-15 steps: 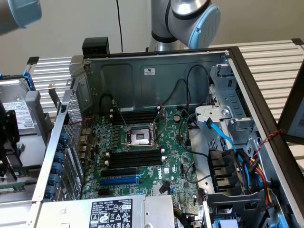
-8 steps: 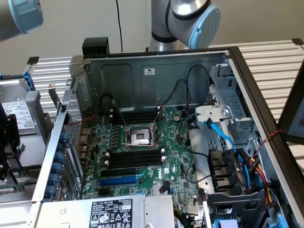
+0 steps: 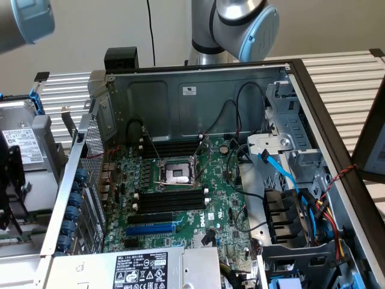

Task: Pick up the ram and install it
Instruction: 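Pick up the ram and move it above insertion slot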

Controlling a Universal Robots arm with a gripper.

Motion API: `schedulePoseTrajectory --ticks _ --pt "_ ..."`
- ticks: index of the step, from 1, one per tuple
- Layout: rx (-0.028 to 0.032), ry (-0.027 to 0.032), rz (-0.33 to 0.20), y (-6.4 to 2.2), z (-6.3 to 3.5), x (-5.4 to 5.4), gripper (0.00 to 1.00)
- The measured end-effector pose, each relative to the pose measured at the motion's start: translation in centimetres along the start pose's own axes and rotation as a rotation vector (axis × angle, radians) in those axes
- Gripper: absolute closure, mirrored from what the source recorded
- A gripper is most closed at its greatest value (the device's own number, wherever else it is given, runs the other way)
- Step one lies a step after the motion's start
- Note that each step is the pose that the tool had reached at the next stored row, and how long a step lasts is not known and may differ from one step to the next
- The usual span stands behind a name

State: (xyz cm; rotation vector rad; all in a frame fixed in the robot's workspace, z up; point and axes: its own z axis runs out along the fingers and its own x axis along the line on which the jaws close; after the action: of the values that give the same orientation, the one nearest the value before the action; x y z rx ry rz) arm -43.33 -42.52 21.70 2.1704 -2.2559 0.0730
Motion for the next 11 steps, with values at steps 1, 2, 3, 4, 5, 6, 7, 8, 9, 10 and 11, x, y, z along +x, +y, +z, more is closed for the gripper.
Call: schedulePoseTrajectory --ticks 1,2,3,4,5,6,7,8,9,10,11 --pt "0.0002 0.0005 -0.005 0.0 0.02 0.04 0.62" --pt "0.0005 0.001 -0.009 0.0 0.04 0.07 0.62" --pt "0.0008 0.0018 -0.014 -0.01 0.06 0.1 0.62" --pt "0.0009 0.0028 -0.018 -0.01 0.08 0.14 0.62" --pt "0.0011 0.0038 -0.022 -0.01 0.1 0.16 0.62" --pt "0.0013 0.0056 -0.026 -0.01 0.15 0.17 0.62" --pt "0.0014 0.0077 -0.029 -0.01 0.21 0.18 0.62" --pt "0.0014 0.0087 -0.033 -0.01 0.31 0.18 0.62" --pt "0.0012 0.0089 -0.037 -0.01 0.43 0.17 0.62" --pt "0.001 0.0091 -0.041 0.0 0.58 0.16 0.62" --pt "0.0007 0.0094 -0.044 0.01 0.69 0.16 0.62"
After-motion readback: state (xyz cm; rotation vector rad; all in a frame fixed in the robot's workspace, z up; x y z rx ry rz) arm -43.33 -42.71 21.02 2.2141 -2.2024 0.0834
